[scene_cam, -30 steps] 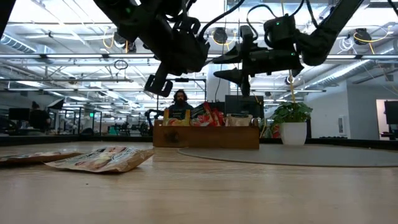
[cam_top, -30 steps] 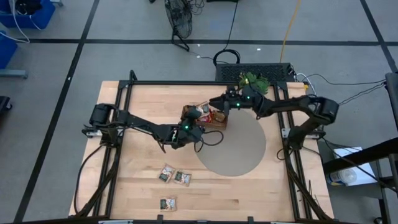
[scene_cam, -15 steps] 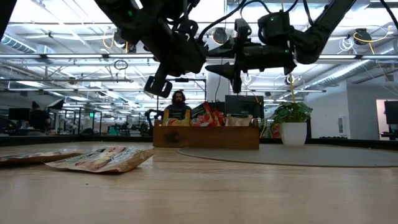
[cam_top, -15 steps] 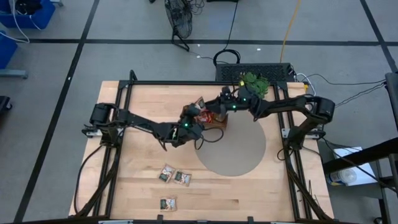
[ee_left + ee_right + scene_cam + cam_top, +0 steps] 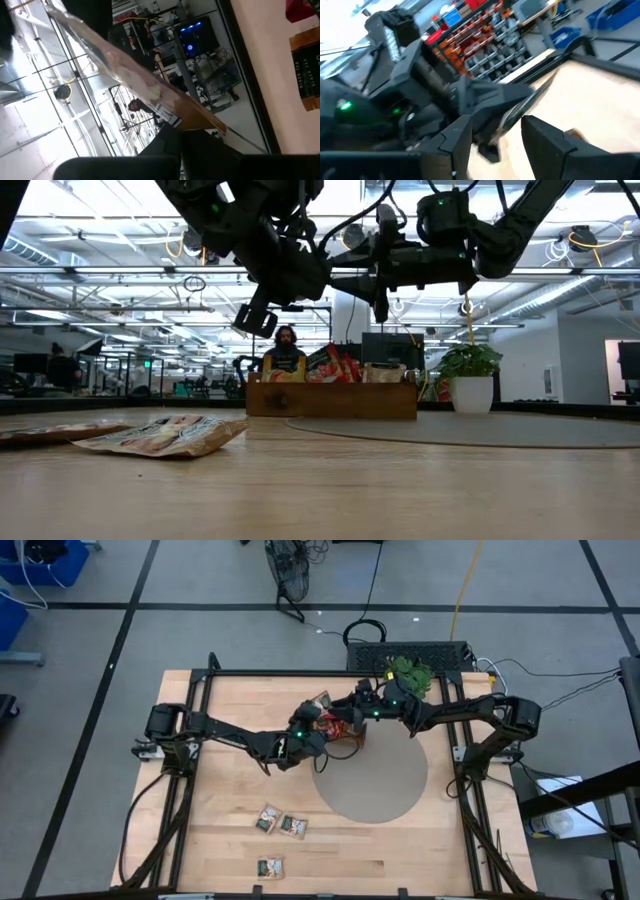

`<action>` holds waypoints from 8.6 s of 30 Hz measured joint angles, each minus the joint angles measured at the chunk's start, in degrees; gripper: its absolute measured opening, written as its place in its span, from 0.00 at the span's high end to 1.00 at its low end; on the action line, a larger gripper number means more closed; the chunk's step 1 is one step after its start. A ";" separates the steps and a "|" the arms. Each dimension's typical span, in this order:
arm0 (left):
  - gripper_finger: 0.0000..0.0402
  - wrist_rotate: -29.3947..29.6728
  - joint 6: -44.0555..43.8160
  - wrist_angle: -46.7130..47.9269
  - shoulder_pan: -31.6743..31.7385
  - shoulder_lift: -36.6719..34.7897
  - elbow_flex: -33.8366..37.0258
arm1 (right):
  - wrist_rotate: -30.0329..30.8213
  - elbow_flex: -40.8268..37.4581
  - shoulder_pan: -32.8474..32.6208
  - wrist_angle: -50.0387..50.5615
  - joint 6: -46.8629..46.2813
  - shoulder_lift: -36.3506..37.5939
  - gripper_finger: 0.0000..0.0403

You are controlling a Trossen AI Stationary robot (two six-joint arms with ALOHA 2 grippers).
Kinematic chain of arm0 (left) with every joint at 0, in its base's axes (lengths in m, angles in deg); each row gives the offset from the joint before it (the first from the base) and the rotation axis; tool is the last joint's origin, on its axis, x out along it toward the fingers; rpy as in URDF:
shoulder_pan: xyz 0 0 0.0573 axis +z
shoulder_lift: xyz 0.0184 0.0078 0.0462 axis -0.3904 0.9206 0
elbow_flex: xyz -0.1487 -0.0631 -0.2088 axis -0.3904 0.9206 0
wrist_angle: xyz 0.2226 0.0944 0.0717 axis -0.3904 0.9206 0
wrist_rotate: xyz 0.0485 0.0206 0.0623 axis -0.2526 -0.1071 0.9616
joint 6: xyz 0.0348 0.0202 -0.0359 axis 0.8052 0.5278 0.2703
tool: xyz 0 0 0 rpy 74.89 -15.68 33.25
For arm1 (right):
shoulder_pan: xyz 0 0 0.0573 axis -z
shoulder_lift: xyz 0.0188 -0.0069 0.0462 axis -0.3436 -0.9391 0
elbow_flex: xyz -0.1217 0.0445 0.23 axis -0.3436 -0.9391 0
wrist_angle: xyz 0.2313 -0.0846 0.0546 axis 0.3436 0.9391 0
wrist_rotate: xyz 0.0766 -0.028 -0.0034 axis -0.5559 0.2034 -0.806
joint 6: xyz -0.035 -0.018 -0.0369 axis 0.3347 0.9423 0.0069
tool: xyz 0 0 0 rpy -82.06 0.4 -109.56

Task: Pick & Place Tea
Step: Put the brown tea bag into the right section of the wooden organizer

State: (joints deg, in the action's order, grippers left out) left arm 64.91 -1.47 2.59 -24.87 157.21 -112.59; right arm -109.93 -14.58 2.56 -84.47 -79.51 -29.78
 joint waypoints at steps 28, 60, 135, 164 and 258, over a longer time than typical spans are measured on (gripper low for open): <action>0.98 -3.48 -24.20 -0.44 -3.45 -0.01 0.02 | 6.80 0.00 -2.58 0.10 15.07 0.35 1.00; 0.98 -66.18 -64.46 17.43 -5.65 -17.29 0.23 | 27.29 2.82 -15.97 48.92 39.07 25.99 1.00; 0.98 -72.33 -75.30 -20.68 7.46 -24.76 27.65 | 41.64 4.92 -11.71 61.71 29.90 5.81 0.98; 0.52 -72.51 -88.54 21.58 -14.92 -25.31 21.35 | 36.88 4.29 -17.91 54.03 33.32 11.06 0.62; 0.86 -68.54 -109.40 41.20 -19.85 -6.49 12.98 | 36.74 0.74 -17.51 47.54 31.85 11.13 0.62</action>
State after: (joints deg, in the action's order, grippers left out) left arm -3.63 -110.87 43.79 -44.73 150.72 -99.60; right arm -73.19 -13.84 -14.95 -36.94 -47.66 -18.65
